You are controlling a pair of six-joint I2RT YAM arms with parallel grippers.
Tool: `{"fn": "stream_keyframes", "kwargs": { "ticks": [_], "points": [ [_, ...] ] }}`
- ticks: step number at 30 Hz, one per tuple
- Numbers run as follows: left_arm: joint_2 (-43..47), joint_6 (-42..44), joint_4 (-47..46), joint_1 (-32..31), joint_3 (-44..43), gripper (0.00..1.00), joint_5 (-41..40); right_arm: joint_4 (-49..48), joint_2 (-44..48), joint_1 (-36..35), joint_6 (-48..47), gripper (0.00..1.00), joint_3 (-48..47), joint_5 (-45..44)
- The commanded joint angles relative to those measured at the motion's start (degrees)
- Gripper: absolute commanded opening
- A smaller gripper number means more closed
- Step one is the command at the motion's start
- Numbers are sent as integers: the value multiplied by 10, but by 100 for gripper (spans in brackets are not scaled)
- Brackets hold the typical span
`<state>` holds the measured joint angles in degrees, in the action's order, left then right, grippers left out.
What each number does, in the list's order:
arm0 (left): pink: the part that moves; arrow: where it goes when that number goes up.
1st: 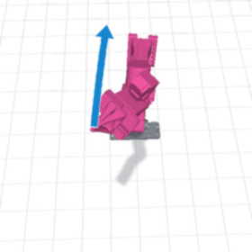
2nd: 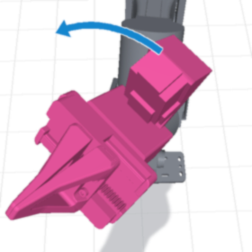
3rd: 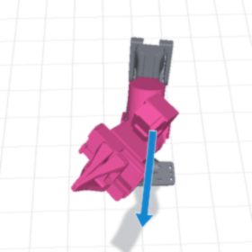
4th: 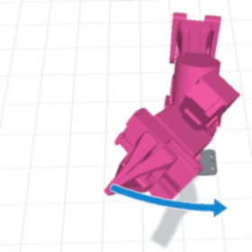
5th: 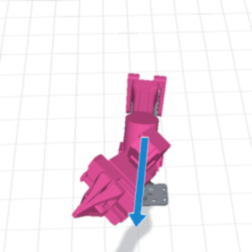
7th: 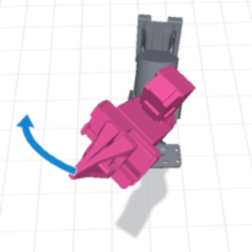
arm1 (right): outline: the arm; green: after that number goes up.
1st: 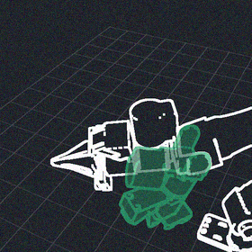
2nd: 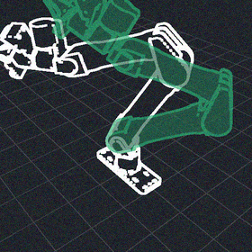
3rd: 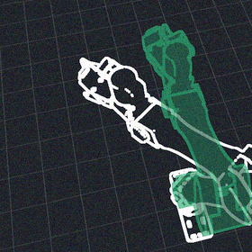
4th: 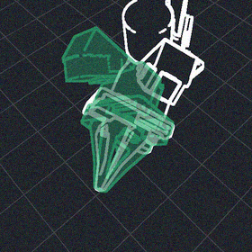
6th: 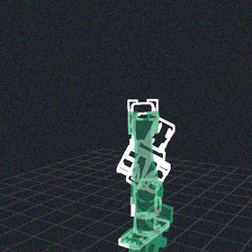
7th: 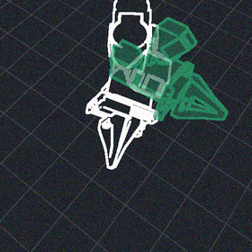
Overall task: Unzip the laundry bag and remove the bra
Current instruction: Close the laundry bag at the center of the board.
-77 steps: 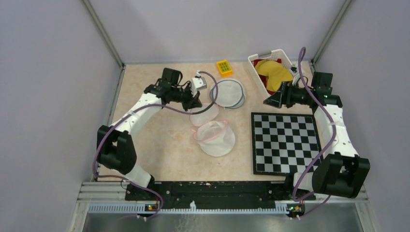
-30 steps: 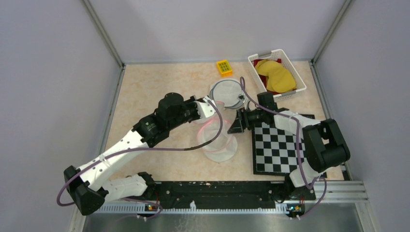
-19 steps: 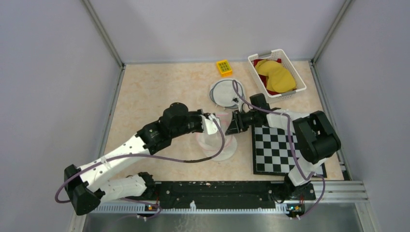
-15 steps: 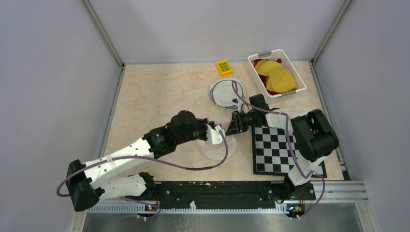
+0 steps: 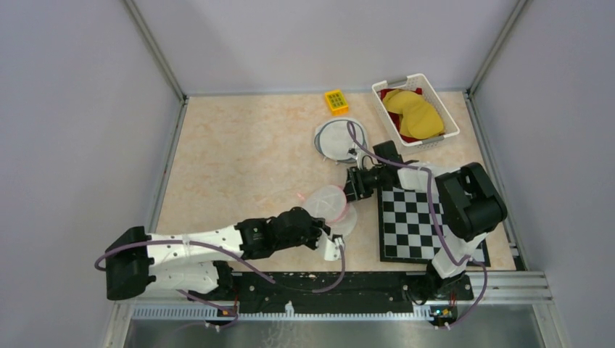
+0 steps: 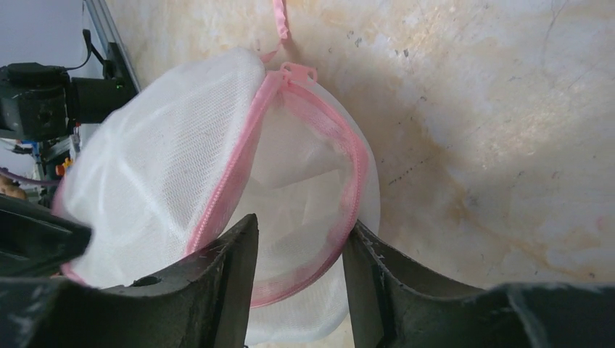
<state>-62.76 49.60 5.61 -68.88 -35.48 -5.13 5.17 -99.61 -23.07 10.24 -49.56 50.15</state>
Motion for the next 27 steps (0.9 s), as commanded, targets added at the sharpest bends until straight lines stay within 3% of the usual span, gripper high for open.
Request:
{"fn": "stream_keyframes", "kwargs": {
  "ticks": [1, 3, 7, 12, 15, 21, 27],
  "points": [
    [-42, -36, -46, -25, 12, 0, -4, 34, 12, -1, -31, 47, -40, 6],
    [-61, -54, -47, -31, 10, 1, 7, 50, 13, -2, -41, 47, -44, 3],
    [-92, -79, -51, -38, 12, 18, 40, 64, 18, -1, -53, 47, -45, -4],
    [-101, -111, -49, -38, 25, 31, 96, 113, 22, -1, -90, 50, -61, -31],
    [-112, -155, -45, -37, 20, 48, 81, 134, 27, -1, -114, 52, -69, -46],
    [-100, -191, 65, -22, -53, 96, 143, 197, 41, -1, -163, 54, -103, -64],
    [-101, -250, 211, 77, -181, 99, 311, 214, 70, -1, -168, 63, -117, -82]
  ]
}}
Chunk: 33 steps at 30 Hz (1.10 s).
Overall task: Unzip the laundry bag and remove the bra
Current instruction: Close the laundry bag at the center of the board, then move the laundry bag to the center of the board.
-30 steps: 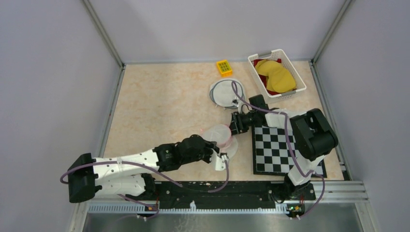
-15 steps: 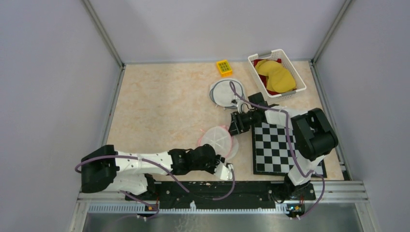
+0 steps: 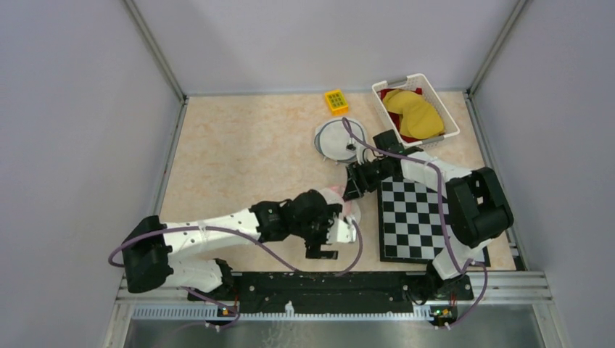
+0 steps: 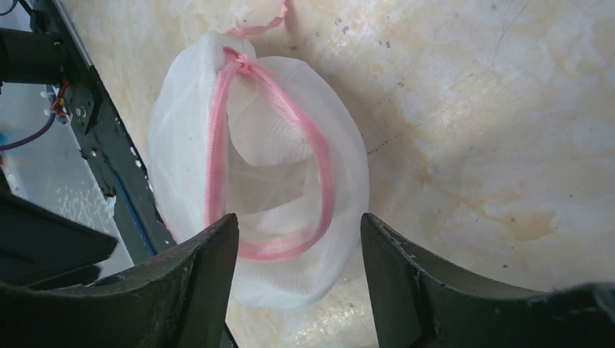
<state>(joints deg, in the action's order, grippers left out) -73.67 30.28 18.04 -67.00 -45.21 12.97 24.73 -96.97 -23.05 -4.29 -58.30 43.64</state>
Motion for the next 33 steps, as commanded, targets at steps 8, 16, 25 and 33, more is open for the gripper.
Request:
{"fn": "stream_keyframes", "kwargs": {
  "ticks": [8, 16, 25, 33],
  "points": [
    [20, -177, 65, 153, -99, 99, 87, 36, 59, 16, -29, 64, -49, -24],
    [-40, -211, -9, 153, -68, 94, 35, 55, 96, 69, -13, 64, -82, 23],
    [-233, -235, -20, 105, -156, 99, -61, -34, 153, 135, 88, 66, -49, 40],
    [-319, -139, 39, 115, -145, 99, -91, -93, 202, 215, 139, 68, -8, 77]
  ]
}}
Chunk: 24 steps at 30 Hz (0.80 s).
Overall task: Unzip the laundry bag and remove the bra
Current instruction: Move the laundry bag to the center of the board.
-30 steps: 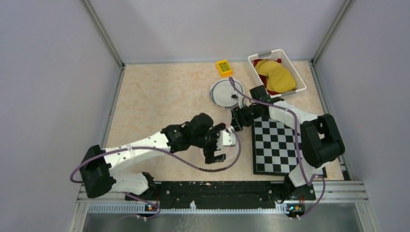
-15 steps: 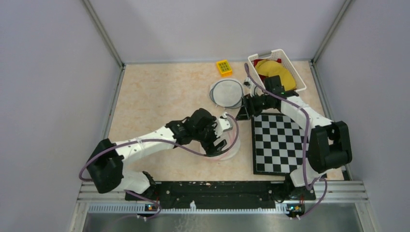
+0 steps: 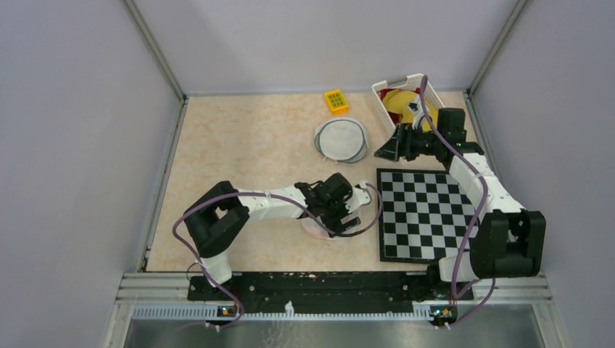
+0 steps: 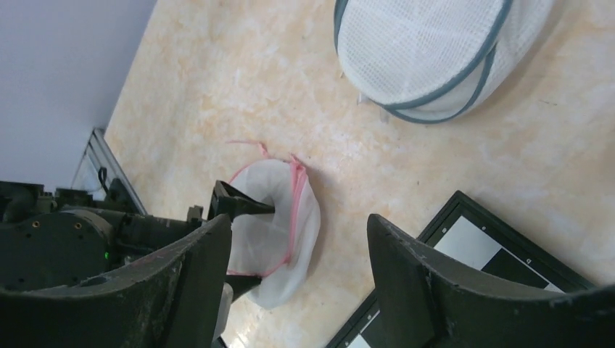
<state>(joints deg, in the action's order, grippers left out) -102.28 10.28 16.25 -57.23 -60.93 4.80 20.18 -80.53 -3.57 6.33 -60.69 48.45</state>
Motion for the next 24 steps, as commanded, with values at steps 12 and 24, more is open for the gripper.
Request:
{"fn": "stream_keyframes", "kwargs": {
  "ticks": [12, 24],
  "points": [
    [51, 268, 136, 221, 101, 99, 60, -74, 57, 28, 37, 68, 55, 48],
    [-118, 323, 190, 396, -118, 99, 142, 0, 96, 28, -29, 68, 62, 32]
  ]
}}
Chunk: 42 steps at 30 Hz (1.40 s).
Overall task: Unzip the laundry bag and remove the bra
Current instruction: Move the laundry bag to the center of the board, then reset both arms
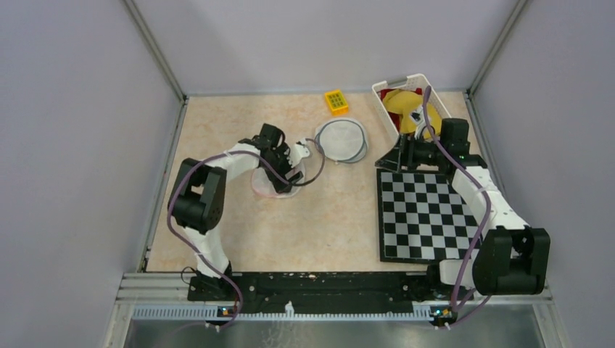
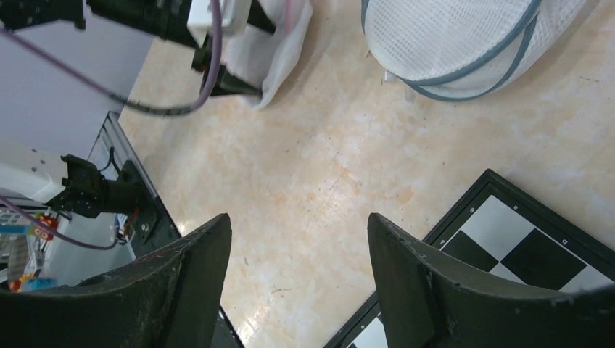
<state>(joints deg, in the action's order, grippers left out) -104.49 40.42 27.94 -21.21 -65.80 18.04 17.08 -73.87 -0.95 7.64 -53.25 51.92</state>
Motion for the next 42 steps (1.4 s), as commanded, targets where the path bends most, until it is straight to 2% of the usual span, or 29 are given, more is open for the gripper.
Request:
{"fn": "stream_keyframes", "kwargs": {
  "ticks": [1, 9, 13, 18, 24, 37, 42],
  "points": [
    [-115, 21, 81, 39, -100, 99, 16, 46, 31, 2, -56, 68, -15, -8],
    [-253, 0, 129, 49, -315, 99, 37, 88, 44, 7, -96, 68, -20, -26],
    [-285, -2, 120, 50, -367, 99, 18, 93, 45, 8, -101, 68, -20, -30],
    [-310, 0, 155, 54, -424, 99, 16, 93, 43, 8, -100, 68, -24, -30],
    [-262, 5, 163, 62, -418, 99, 23, 102, 45, 7, -105, 68, -40, -36],
    [-113, -25, 224, 70, -483, 99, 23, 137, 42, 19, -116, 68, -118, -84],
    [-55, -74, 257, 91, -489, 99, 82, 174, 31, 38, -128, 69, -180, -75]
  ]
}}
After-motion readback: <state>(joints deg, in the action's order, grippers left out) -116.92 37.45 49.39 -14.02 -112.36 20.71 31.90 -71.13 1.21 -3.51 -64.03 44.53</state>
